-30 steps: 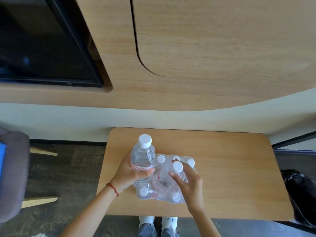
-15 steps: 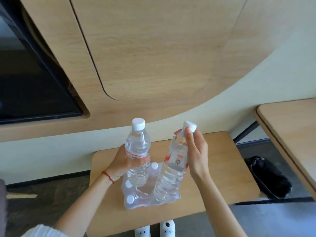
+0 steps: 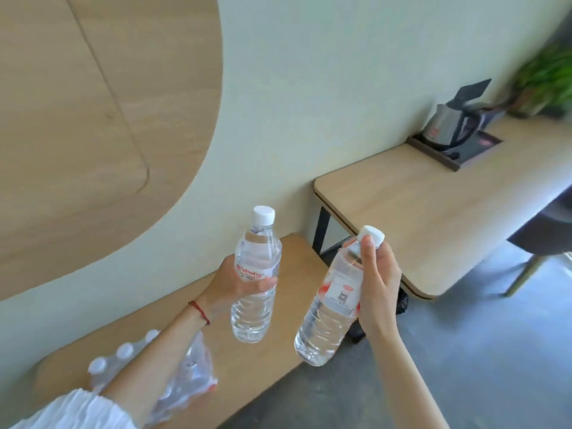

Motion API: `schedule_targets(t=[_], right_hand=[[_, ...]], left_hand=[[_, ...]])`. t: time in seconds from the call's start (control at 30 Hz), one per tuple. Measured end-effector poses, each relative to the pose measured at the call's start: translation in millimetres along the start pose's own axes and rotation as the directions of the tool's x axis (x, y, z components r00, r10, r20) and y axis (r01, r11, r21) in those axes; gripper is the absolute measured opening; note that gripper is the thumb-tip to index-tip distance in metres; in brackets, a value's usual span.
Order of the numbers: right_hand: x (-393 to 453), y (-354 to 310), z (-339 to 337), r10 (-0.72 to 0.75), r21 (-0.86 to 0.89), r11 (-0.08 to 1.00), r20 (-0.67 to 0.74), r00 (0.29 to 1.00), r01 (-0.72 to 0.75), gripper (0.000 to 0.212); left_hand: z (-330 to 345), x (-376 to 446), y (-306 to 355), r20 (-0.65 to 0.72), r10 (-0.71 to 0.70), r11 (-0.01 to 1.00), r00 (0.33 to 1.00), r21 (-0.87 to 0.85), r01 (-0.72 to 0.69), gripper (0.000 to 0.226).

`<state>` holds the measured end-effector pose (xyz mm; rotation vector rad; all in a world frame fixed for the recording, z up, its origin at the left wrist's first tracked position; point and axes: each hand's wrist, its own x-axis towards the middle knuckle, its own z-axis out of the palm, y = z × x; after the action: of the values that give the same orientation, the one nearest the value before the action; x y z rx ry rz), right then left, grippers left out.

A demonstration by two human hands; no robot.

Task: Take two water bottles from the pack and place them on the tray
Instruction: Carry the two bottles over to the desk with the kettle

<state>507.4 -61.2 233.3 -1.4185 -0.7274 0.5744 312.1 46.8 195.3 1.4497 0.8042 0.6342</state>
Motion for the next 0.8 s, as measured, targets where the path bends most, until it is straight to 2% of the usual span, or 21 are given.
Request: schedule_targets(t=[0.13,0.33,0.43,0.63,0.8], right_hand=[[27,-5,-89,-0.004,-0.011,1.0,-0.119,0.993,0.003,0.033],[64,-3,-204,-0.022,-0.045,0.999,-0.332,0.943,0.007,0.032],[85,3,-251,-0.011,-0.037,0.999,-0.431,0.902,-0.006,0.034],[138,13,-340,-0.041,-0.118,0.993,-0.541,0.84,-0.027,0.02],[183,9,-415,-0.05,-0.128,0.991,-0.654,0.755,-0.045,0.02]], left_hand=[[93,43,13,0.122,0.016,1.0,0.992,0.004,-0.016,0.061],[217,111,32,0.296,0.007,0.999,0.955,0.034,-0.017,0.042],[272,146,37,0.361,0.03,0.999,0.932,0.026,-0.042,0.042],[379,225,39,0.476,0.041,0.992,0.878,0.085,-0.092,0.037],[474,292,58,0.557,0.034,0.988,0.829,0.103,-0.111,0.038]])
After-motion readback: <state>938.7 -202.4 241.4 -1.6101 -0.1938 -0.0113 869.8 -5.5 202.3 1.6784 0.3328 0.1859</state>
